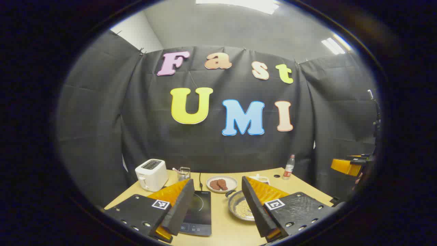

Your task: First push the handle of the pot to place it horizontally, then grasp the pot with both hands and set it on the induction cooktop.

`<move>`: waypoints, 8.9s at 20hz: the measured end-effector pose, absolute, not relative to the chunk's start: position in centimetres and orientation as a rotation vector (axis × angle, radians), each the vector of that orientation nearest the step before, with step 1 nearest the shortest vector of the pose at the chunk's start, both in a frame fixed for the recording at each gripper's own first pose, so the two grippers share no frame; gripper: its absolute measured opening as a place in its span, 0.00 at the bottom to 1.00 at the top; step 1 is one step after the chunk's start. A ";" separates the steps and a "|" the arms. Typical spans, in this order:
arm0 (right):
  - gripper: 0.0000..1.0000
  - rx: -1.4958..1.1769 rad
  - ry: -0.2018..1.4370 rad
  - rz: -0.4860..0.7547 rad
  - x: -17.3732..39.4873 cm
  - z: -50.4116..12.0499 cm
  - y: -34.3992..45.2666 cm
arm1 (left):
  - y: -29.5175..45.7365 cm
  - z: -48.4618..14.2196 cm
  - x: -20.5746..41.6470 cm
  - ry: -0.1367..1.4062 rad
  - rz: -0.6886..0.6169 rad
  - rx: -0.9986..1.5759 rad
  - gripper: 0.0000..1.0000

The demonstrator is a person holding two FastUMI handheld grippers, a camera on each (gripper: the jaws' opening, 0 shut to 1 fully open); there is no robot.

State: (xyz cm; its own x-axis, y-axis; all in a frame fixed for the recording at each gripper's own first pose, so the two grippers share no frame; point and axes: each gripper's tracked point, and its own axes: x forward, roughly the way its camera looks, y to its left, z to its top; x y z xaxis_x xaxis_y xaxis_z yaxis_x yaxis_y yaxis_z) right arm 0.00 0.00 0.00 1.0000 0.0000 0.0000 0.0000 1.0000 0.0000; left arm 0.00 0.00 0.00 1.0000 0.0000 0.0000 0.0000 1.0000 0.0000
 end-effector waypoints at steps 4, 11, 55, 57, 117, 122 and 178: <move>0.96 -0.003 0.014 -0.003 -0.4 -0.6 0.0 | 0.6 -0.7 -0.2 0.011 -0.004 0.023 0.85; 0.98 -0.009 0.057 0.004 -1.0 -2.6 1.5 | 1.3 -1.7 -0.5 0.028 0.000 0.013 0.82; 0.02 -0.283 0.852 0.622 4.5 -22.3 7.5 | 1.2 -7.0 2.5 0.215 0.236 -0.046 0.85; 0.00 -0.299 0.889 0.634 5.6 -23.7 7.2 | 0.8 -7.5 2.4 0.231 0.268 -0.040 0.82; 0.64 -0.067 0.793 0.322 23.6 -23.5 -7.6 | -8.6 -17.4 12.2 0.452 0.183 -0.057 0.85; 0.93 0.034 0.715 0.286 25.5 -20.8 -7.6 | -7.1 -20.4 17.5 0.499 0.082 -0.139 0.85; 0.53 0.096 0.787 0.174 12.2 -21.7 0.2 | -4.4 -26.8 11.2 0.799 -0.297 -0.390 0.50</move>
